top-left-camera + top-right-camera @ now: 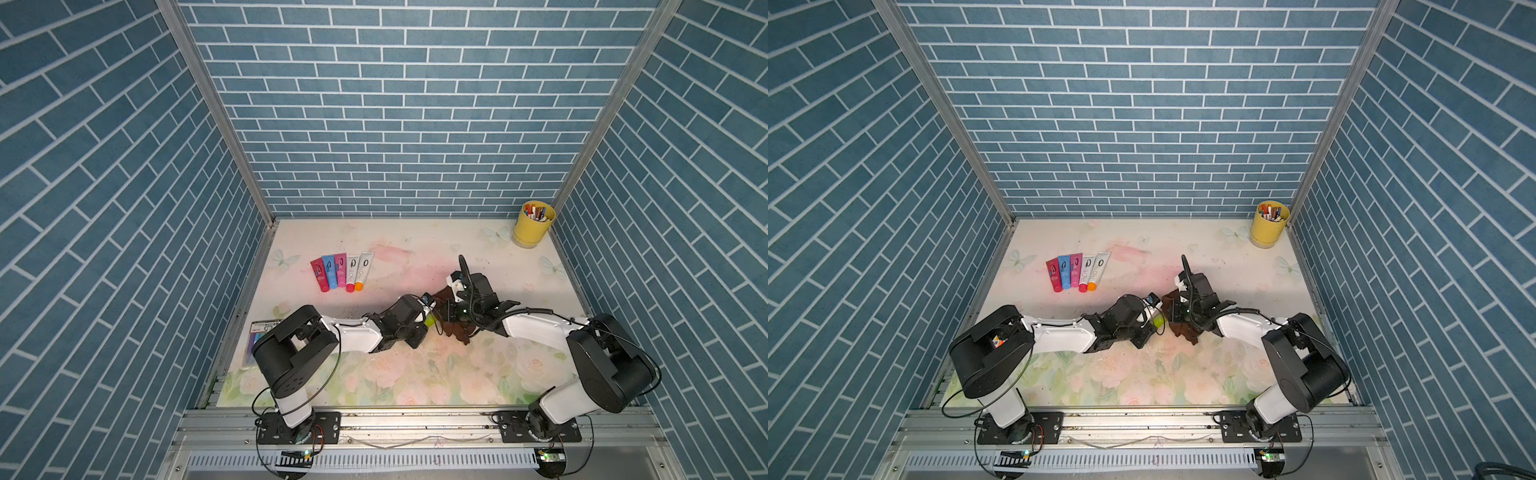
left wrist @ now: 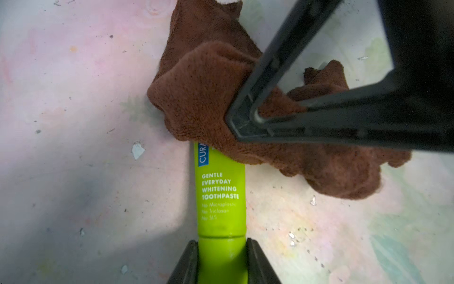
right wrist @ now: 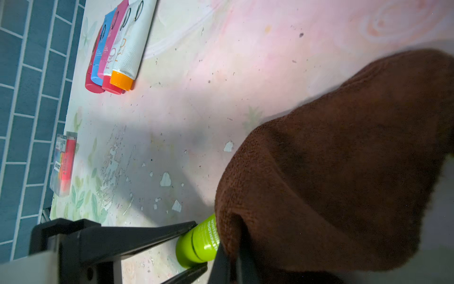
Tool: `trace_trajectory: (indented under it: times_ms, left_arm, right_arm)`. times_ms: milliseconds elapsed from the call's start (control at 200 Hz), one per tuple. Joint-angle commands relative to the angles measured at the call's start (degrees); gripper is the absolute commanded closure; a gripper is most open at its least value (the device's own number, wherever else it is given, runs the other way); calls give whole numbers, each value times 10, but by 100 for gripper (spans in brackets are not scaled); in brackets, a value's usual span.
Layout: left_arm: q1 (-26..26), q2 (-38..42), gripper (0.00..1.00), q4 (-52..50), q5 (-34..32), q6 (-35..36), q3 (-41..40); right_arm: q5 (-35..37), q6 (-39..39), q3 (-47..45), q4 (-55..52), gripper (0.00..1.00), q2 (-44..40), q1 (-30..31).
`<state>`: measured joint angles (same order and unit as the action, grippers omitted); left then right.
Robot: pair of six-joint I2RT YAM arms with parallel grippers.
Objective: Wipe the surface of the toothpaste tube
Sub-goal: Wipe the dirt from the toothpaste tube.
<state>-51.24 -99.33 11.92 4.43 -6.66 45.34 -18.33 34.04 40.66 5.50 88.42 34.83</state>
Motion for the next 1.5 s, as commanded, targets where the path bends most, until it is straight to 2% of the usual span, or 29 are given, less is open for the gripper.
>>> trace_trajectory:
  times_ms: [0, 140, 245, 470, 745, 875, 1280, 1340, 1415, 1495]
  left_arm:
    - [0, 13, 100, 8, 14, 1, -5]
    - [0, 7, 100, 4, 18, 3, 0]
    - [0, 11, 100, 6, 16, 2, -3]
    - [0, 16, 100, 9, 19, 2, -7]
    - [0, 20, 100, 9, 33, 0, -14]
    - [0, 23, 100, 8, 34, -2, -17]
    - [-1, 32, 100, -30, 1, -44, -22]
    - [-7, 39, 89, -32, -2, -59, -26]
    - [-14, 48, 63, -32, 11, -80, -30]
    - [-14, 48, 46, -33, 57, -103, -23]
  right_arm:
    - [-17, -8, 1, 18, 100, 42, 1]
    - [-28, -13, 2, 40, 100, 94, 0]
    - [-3, -20, 2, 25, 100, 104, -8]
    - [14, -12, -29, 28, 100, 121, -104]
    - [56, -22, 12, 4, 100, 168, -155]
    - [78, -24, 11, -13, 100, 148, -170]
    - [107, -14, -31, -50, 100, -3, -185]
    - [103, -15, -32, -55, 100, -13, -185]
    - [100, -16, -38, -58, 100, -24, -185]
    - [97, -17, -43, -61, 100, -35, -185]
